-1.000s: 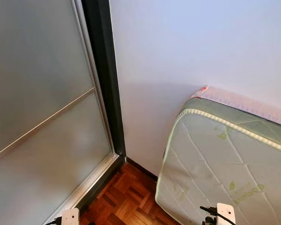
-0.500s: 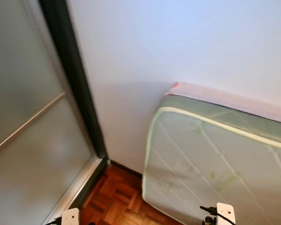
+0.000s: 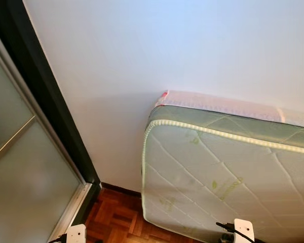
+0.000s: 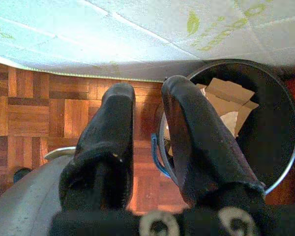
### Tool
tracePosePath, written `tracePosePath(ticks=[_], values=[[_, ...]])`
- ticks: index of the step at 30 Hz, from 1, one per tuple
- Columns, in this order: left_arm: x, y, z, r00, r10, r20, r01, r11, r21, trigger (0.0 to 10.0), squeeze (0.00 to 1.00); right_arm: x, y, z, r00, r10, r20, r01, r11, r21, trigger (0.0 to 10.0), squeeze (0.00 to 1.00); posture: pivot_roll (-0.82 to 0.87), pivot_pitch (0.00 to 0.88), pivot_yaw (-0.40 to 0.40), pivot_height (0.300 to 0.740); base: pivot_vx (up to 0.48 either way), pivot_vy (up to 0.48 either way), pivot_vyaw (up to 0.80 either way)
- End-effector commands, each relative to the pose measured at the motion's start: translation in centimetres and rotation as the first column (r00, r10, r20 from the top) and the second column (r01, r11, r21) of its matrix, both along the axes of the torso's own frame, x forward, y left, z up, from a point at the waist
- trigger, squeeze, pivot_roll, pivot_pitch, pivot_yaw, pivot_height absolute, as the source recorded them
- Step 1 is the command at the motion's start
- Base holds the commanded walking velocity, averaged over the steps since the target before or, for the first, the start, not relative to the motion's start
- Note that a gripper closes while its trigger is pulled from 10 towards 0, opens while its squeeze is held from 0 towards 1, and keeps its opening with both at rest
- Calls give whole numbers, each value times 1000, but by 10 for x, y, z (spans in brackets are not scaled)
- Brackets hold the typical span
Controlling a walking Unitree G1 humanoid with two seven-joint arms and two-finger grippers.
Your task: Clean up the room
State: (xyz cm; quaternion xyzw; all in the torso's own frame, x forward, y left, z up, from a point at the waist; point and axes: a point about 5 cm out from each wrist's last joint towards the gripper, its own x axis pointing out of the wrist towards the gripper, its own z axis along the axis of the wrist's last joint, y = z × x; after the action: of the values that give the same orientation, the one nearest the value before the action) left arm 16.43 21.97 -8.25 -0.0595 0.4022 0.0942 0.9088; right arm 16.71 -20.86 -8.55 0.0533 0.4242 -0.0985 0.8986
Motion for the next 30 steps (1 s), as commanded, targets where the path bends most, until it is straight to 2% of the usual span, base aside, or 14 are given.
tracePosePath(ticks=[1,4,30], values=[[22,35,15,998,27,-54,-24,998,54,10000,0,26,-6,10,997,64,-48,-62,997,35,10000,0,-83,0,36,740,0,-480,-781],[22,35,15,997,57,-47,-56,998,36,10000,0,26,-6,10,997,62,-49,-60,997,37,10000,0,-84,0,38,740,0,-160,-781],[25,35,17,999,38,-30,-37,999,39,10000,0,26,-4,10,997,56,-51,-53,997,47,10000,0,-82,0,41,740,0,0,-781]])
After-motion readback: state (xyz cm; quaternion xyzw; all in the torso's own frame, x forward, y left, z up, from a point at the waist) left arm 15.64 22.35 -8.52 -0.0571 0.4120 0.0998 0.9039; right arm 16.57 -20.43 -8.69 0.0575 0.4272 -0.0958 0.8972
